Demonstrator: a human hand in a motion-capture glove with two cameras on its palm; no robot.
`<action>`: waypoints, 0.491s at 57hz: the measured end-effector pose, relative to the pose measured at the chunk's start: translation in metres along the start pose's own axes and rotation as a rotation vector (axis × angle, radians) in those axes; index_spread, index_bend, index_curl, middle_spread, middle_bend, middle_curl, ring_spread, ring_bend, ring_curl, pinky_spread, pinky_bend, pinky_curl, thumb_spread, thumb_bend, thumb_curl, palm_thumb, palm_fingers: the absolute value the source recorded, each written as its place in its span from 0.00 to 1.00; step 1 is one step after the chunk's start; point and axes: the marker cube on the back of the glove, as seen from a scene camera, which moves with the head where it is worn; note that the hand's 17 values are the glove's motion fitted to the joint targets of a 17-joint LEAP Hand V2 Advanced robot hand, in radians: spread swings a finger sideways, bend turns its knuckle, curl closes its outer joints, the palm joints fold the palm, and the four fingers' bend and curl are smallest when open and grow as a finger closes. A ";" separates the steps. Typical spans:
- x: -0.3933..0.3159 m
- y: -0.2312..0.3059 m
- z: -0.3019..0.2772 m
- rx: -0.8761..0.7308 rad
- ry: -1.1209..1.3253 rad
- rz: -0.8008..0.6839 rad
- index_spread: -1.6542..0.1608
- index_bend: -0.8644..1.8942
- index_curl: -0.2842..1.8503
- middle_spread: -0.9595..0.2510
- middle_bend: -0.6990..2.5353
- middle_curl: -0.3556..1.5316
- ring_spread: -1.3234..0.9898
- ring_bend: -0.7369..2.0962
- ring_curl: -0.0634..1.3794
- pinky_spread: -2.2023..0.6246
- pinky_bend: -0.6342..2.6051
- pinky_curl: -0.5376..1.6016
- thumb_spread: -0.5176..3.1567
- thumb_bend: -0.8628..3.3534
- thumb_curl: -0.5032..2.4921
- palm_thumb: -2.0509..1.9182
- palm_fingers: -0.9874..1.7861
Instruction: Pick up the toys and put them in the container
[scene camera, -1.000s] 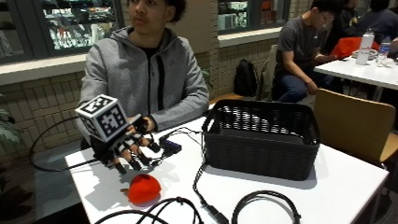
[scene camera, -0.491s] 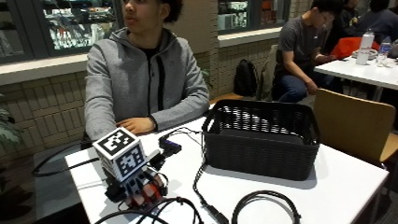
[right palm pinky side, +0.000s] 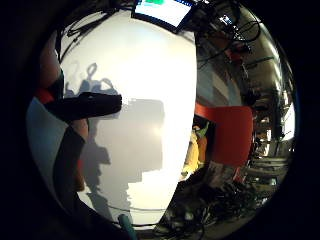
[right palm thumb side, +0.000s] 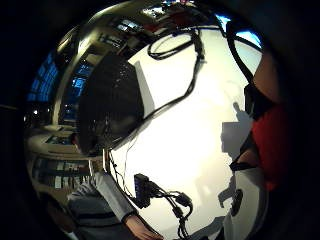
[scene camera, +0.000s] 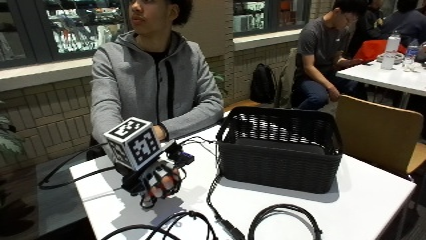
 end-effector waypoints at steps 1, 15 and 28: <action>-0.003 -0.001 -0.004 0.010 -0.007 -0.007 0.78 0.39 0.37 0.60 0.34 0.45 0.41 0.62 0.36 0.64 0.48 0.47 0.45 0.29 0.37 0.71 0.69; -0.144 -0.025 -0.072 0.125 -0.100 -0.300 0.80 0.44 0.44 0.56 0.37 0.53 0.40 0.63 0.40 0.63 0.49 0.48 0.38 0.28 0.41 0.71 0.66; -0.278 -0.070 -0.092 0.097 -0.056 -0.560 0.81 0.47 0.50 0.54 0.38 0.61 0.39 0.65 0.44 0.63 0.51 0.50 0.34 0.28 0.44 0.72 0.64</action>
